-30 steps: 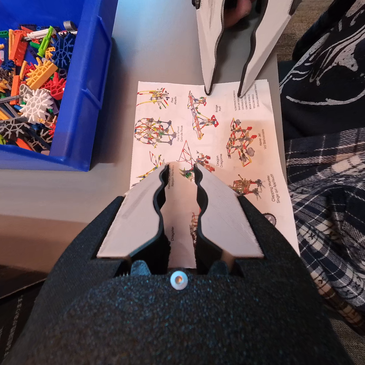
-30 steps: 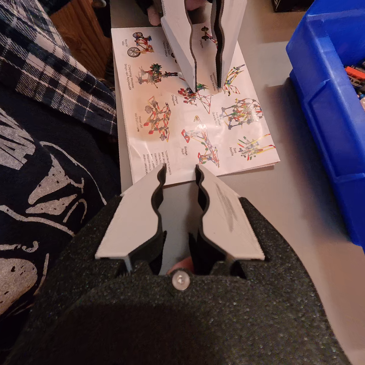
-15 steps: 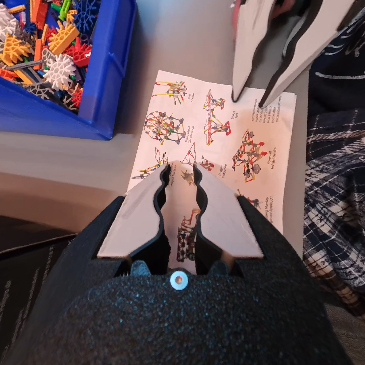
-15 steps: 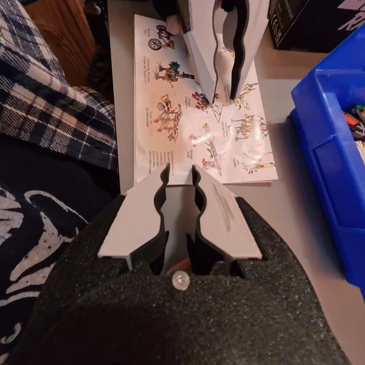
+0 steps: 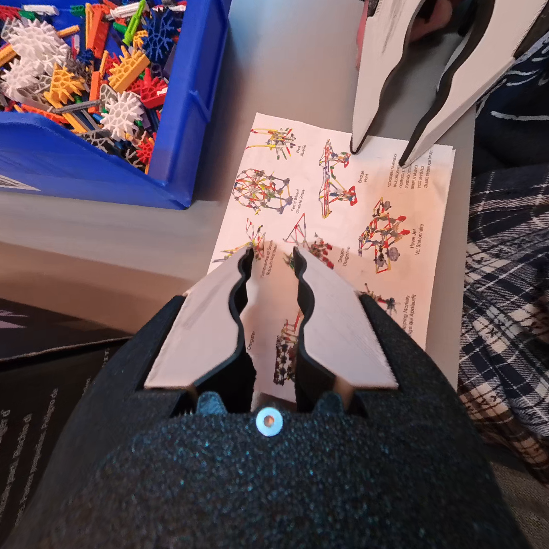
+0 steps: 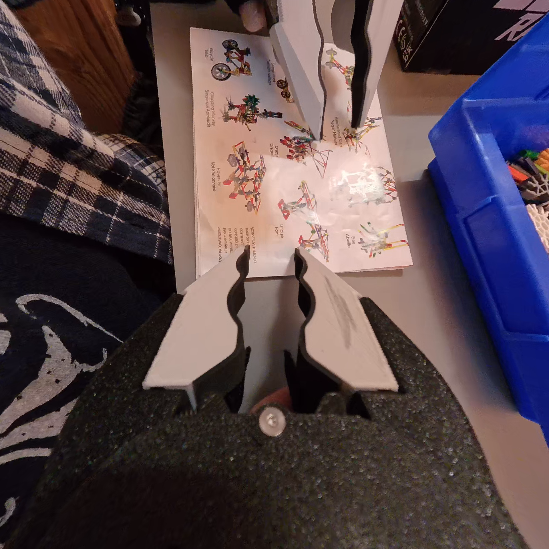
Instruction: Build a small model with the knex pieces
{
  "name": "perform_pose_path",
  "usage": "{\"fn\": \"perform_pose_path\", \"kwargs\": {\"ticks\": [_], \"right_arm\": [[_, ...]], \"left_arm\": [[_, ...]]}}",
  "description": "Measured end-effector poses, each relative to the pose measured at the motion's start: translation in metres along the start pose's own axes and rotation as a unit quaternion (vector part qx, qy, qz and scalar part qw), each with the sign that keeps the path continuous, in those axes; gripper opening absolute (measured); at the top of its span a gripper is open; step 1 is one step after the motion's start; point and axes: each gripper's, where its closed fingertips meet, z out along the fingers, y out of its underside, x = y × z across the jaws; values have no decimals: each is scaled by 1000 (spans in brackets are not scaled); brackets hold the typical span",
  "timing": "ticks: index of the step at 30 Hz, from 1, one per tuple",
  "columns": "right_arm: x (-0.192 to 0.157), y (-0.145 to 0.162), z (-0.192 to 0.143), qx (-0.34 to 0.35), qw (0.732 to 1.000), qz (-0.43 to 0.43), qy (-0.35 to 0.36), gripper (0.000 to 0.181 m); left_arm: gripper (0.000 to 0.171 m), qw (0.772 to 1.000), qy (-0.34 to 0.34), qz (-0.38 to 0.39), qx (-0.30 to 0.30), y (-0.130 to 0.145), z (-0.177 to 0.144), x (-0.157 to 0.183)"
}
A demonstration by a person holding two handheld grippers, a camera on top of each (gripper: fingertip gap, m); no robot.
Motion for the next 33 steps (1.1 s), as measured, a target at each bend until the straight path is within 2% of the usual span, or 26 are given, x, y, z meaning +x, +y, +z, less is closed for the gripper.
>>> {"fn": "perform_pose_path", "kwargs": {"ticks": [33], "right_arm": [[0, 1, -1, -3, 1000, 21, -17, 31]], "left_arm": [[27, 1000, 0, -6, 1, 10, 4, -1]]}}
